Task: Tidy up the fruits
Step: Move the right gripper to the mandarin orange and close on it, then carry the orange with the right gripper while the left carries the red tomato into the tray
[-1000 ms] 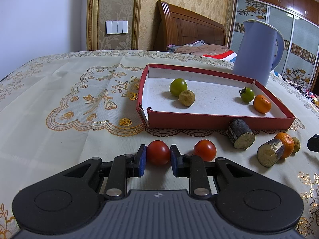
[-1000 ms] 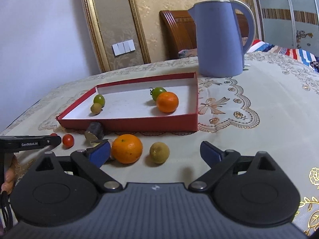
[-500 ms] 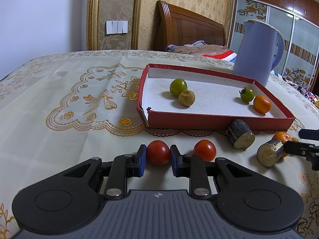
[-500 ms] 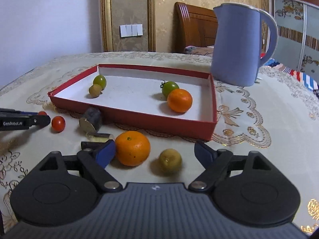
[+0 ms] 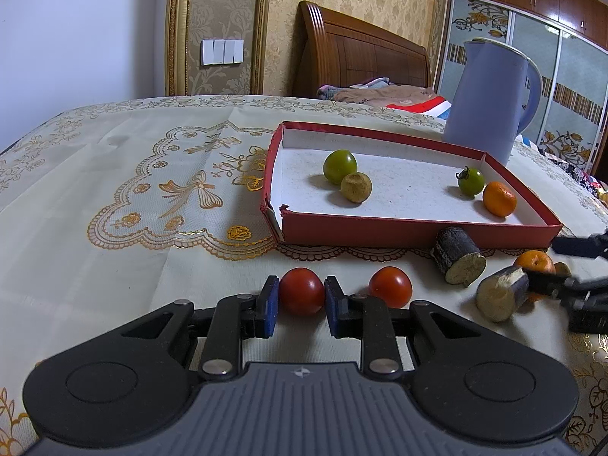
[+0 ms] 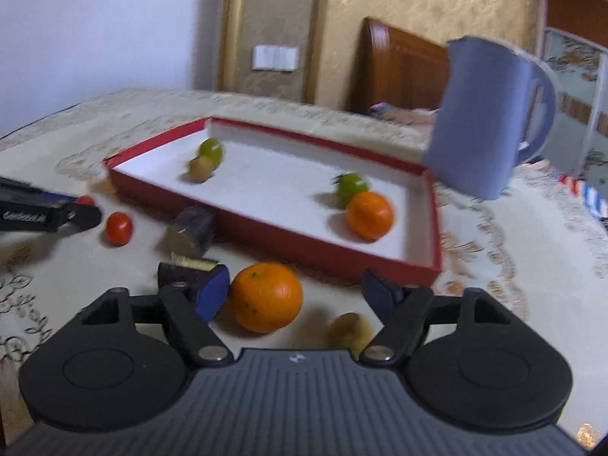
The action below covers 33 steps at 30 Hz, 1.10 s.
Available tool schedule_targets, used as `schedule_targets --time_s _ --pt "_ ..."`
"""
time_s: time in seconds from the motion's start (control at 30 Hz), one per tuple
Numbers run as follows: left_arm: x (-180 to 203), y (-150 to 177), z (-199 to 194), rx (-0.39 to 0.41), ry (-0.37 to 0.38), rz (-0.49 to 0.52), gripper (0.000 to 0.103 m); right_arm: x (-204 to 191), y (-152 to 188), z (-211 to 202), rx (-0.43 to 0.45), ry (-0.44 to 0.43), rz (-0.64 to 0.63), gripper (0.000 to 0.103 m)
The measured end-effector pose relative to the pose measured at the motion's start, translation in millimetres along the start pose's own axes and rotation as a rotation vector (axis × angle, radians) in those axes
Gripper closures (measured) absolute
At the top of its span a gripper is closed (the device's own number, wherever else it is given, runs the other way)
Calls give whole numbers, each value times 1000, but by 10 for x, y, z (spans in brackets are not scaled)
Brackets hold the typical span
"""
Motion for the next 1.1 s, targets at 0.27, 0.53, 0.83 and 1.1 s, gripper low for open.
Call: schedule_targets --time_s 0.27,0.53,0.83,1.1 --pt "-1 1 2 0 -1 1 78 -32 54 4 -9 1 12 60" --pt "-1 2 1 0 0 1 78 137 27 35 -11 -6 119 49" --pt "6 0 0 0 0 2 78 137 19 60 -5 -9 125 63" --pt "116 -21 -21 1 -33 64 79 183 3 -34 27 -19 159 63"
Point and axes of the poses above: each gripper's, at about its wrist camera, not at the fingertips, and z roughly the way its jaws point, x to its right, y to its underside, the point moved 5 cm from there along z, roughly the way its jaws point, and after that the axes turned 6 degrees about z, right-handed, at the moved point
